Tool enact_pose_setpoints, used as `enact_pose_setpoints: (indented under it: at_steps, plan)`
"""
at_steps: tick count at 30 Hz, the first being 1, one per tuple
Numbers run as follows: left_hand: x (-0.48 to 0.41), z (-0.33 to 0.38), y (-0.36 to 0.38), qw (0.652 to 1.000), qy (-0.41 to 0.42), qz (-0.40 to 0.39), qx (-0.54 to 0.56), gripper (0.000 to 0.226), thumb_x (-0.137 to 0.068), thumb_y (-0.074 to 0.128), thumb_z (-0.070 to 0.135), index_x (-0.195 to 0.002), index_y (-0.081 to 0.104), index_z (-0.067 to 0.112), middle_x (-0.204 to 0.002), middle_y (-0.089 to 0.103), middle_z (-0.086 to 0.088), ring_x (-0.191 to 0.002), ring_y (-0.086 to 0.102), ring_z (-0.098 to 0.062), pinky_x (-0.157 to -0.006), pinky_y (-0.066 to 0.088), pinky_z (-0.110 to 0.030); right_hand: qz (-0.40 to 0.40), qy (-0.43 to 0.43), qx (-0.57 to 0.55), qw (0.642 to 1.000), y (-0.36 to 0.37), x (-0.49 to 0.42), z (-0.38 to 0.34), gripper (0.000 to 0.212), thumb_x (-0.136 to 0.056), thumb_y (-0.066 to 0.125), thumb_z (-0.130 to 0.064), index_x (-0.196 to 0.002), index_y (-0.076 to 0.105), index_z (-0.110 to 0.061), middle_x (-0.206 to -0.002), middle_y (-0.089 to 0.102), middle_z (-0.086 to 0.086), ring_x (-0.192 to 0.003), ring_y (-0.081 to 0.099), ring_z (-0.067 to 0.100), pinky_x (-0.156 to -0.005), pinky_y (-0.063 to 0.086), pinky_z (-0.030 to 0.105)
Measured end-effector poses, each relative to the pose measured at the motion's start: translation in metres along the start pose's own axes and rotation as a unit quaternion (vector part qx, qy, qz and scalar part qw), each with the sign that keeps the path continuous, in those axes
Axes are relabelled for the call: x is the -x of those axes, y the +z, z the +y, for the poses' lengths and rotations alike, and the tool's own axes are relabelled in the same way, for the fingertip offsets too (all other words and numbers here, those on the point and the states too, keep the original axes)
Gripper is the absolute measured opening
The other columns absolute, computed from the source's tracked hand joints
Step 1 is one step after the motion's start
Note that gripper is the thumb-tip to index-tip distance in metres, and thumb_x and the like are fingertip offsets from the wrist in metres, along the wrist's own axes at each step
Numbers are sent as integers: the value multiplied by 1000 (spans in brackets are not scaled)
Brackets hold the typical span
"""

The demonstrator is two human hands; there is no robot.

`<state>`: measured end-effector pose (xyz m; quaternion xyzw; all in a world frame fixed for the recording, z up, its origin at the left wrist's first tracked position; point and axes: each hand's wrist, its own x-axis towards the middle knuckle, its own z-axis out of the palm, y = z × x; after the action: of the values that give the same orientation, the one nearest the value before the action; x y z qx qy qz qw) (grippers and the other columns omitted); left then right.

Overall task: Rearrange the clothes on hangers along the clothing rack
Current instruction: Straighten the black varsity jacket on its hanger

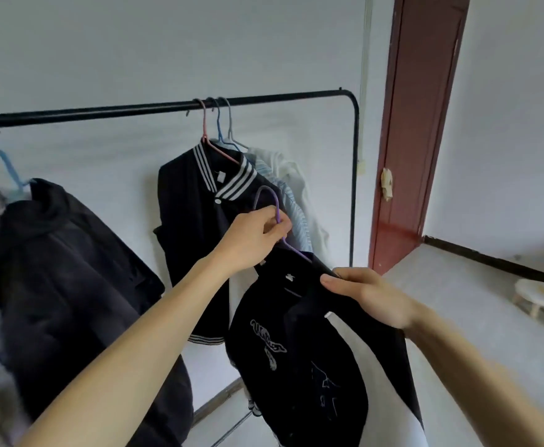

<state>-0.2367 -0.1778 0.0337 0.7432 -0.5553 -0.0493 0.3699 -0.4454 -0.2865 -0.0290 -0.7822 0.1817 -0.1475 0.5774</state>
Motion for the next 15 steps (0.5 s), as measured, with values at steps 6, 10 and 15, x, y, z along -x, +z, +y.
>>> enact_pose_setpoints:
  at_steps: [6,10,15]
  plan:
    - [43,-32,-88,938,-80,133,-310,36,-95,44,45,-128,53,34,-129,54,12,-118,50,-14,-94,45,-36,-55,-50,-57,996,41,-51,-44,35,-95,60,-37,-73,56,-11,-77,63,4,-73,62,14,-76,48,26]
    - [83,-48,-146,860,-139,267,-412,36,-92,50,42,-126,55,30,-135,48,3,-126,42,-22,-99,36,-39,-78,-93,-77,990,63,-77,-78,31,-94,62,-35,-79,58,-9,-83,65,4,-82,63,16,-82,48,32]
    - [109,-72,-196,815,-259,296,-426,51,-89,50,45,-136,43,27,-144,40,-3,-135,34,-27,-108,32,-43,-101,-145,-79,981,95,-107,-126,54,-84,69,-46,-86,51,4,-84,53,8,-81,54,19,-82,45,35]
